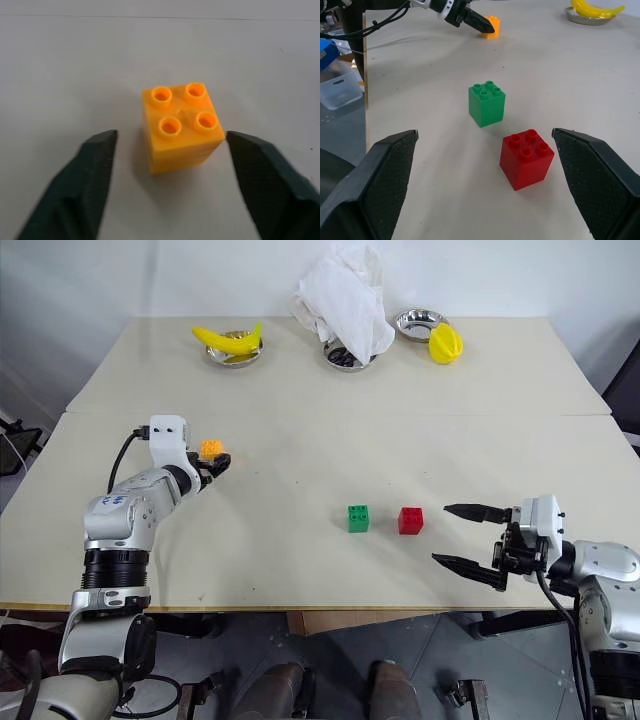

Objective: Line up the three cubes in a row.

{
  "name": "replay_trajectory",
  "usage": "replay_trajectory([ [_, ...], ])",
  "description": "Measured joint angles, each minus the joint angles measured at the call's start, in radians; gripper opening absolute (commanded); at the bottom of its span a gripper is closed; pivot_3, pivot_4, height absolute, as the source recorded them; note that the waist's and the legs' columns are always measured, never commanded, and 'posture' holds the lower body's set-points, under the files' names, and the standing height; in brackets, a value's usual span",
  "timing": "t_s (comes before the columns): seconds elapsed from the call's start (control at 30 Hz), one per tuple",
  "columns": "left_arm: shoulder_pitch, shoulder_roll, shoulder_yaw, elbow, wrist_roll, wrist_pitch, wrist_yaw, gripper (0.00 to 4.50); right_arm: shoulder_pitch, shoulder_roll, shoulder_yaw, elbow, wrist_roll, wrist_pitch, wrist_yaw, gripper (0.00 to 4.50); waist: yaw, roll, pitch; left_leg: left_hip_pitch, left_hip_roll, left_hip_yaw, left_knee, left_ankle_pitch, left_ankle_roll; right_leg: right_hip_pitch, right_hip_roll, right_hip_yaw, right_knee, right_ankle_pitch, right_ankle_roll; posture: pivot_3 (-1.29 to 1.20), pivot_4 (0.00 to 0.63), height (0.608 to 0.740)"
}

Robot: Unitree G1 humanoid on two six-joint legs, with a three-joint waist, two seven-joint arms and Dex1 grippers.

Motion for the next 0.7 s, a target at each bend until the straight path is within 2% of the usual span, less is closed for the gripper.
replay_trajectory([
  [0.13, -0.017, 0.005, -0.011, 0.036, 0.016, -0.037, -0.032, 1.47, 0.001, 0.003, 0.000, 0.000, 0.000, -0.004, 0.000, 4.50, 0.000, 0.000, 0.000, 0.000, 0.000, 0.000, 0.000, 0.000, 0.000, 0.000, 0.000, 0.000, 0.000, 0.000, 0.000, 0.00, 0.150, 0.740],
  [0.3, -0.011, 0.050, -0.040, 0.068, 0.022, -0.092, -0.144, 1.47, 0.005, 0.006, 0.000, 0.001, -0.001, -0.011, 0.000, 4.50, -0.001, 0.000, 0.000, 0.000, 0.000, 0.000, 0.000, 0.000, 0.000, 0.000, 0.000, 0.000, 0.000, 0.000, 0.000, 0.00, 0.150, 0.740],
  [0.4, 0.017, 0.112, -0.062, 0.068, 0.013, -0.203, -0.317, 1.47, 0.015, 0.006, -0.002, 0.001, -0.001, -0.018, 0.000, 4.50, -0.002, 0.000, 0.000, 0.000, 0.000, 0.000, 0.000, 0.000, 0.000, 0.000, 0.000, 0.000, 0.000, 0.000, 0.000, 0.00, 0.150, 0.740],
  [0.57, 0.123, 0.246, -0.088, 0.022, -0.064, -0.476, -0.794, 1.47, 0.050, 0.003, -0.015, 0.001, -0.001, -0.020, 0.000, 4.50, -0.004, 0.000, 0.000, 0.000, 0.000, 0.000, 0.000, 0.000, 0.000, 0.000, -0.001, 0.000, -0.004, 0.000, 0.000, 0.00, 0.150, 0.740],
  [0.7, 0.177, 0.333, -0.115, -0.059, -0.150, -0.587, -1.142, 1.47, 0.072, -0.020, -0.049, -0.002, 0.002, -0.018, 0.000, 4.50, -0.001, 0.000, 0.000, 0.000, 0.000, -0.001, 0.000, 0.000, 0.000, 0.001, -0.002, 0.000, -0.005, 0.000, 0.000, 0.00, 0.150, 0.740],
])
